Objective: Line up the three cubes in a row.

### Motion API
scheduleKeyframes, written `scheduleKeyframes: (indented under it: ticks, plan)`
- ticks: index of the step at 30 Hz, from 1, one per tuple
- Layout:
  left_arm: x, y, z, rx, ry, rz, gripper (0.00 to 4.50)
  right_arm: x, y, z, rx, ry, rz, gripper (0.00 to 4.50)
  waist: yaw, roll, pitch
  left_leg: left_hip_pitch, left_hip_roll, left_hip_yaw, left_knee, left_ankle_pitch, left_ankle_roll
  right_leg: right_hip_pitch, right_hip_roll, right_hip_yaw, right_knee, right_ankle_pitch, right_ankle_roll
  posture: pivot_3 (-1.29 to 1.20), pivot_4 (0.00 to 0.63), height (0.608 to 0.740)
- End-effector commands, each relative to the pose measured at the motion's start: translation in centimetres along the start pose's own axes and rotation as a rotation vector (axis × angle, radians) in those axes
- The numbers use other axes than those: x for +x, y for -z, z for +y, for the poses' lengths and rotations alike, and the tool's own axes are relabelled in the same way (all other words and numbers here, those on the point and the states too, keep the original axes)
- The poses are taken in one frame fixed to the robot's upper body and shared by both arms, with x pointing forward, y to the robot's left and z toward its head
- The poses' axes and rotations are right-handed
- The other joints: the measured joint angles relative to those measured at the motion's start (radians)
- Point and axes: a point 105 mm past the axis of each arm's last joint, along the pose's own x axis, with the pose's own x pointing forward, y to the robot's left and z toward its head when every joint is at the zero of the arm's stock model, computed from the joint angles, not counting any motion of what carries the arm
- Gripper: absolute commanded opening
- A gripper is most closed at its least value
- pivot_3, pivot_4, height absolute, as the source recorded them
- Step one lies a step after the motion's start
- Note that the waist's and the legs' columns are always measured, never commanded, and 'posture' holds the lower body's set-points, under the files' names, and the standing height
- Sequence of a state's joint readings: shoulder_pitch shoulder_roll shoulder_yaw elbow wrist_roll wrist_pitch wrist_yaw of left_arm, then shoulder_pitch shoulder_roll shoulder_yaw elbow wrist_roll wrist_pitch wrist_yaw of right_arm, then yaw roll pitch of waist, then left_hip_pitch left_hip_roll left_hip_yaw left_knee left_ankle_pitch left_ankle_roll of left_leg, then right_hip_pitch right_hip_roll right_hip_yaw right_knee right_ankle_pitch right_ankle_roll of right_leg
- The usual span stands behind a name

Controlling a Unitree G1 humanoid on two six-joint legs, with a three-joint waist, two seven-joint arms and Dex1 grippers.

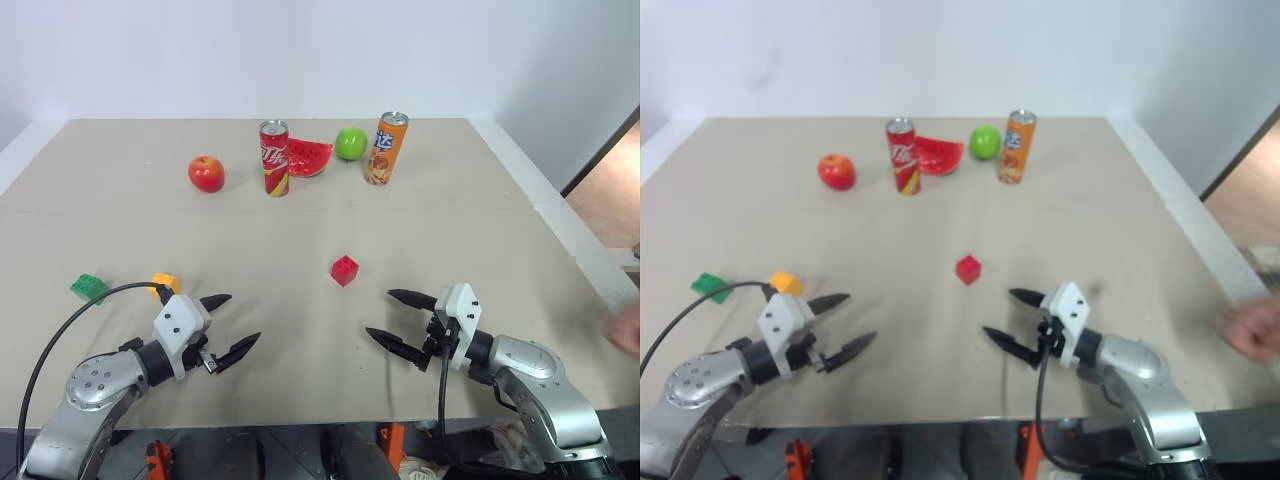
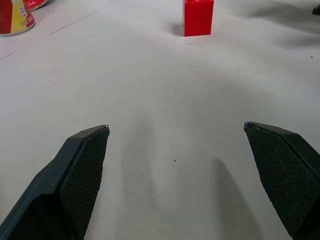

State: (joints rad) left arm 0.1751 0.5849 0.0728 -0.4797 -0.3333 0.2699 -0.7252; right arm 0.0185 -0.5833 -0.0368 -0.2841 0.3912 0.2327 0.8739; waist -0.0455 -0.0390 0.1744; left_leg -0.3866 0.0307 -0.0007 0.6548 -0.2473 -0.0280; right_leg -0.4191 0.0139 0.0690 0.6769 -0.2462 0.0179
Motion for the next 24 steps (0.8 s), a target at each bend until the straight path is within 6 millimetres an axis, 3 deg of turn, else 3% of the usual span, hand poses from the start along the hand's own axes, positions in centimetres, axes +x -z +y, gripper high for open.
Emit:
scheduleKeyframes:
  ticks: [1,10,15,20,24]
  plan:
    - [0.2,-0.5,-0.3,0.009,0.024,-0.018,4.48,0.0,-1.0,-0.3,-0.034,-0.004,-0.024,4.50,0.000,0.000,0.000,0.000,0.000,0.000,0.000,0.000,0.000,0.000,0.000,0.000,0.000,0.000,0.000,0.00,0.150,0.740]
    - [0.1,-1.0,-0.7,-0.033,0.078,-0.068,4.48,0.2,-1.3,-0.6,-0.069,0.015,-0.016,4.50,0.000,0.000,0.000,0.000,0.000,0.000,0.000,0.000,0.000,0.000,0.000,0.000,0.000,0.000,0.000,0.00,0.150,0.740]
    - [0.3,-1.9,-0.9,0.026,0.107,-0.134,4.48,0.9,-2.3,-0.7,-0.071,0.025,-0.047,4.50,0.000,0.000,0.000,0.000,0.000,0.001,0.000,0.000,0.000,0.000,0.000,0.000,0.000,0.000,0.000,0.00,0.150,0.740]
    - [0.4,-2.6,-3.0,0.068,0.251,-0.171,4.48,3.4,-4.6,-1.9,-0.008,0.120,-0.141,4.50,-0.002,0.000,0.000,0.001,0.000,0.002,0.000,0.000,0.000,0.000,0.001,0.002,0.001,0.002,-0.001,0.00,0.150,0.740]
    - [0.6,-2.7,-3.4,0.083,0.274,-0.171,4.48,5.6,-4.9,-2.0,0.002,0.142,-0.147,4.50,-0.001,0.000,0.000,-0.001,0.000,0.000,0.000,0.000,0.000,-0.001,0.001,0.002,0.001,0.001,-0.001,0.00,0.150,0.740]
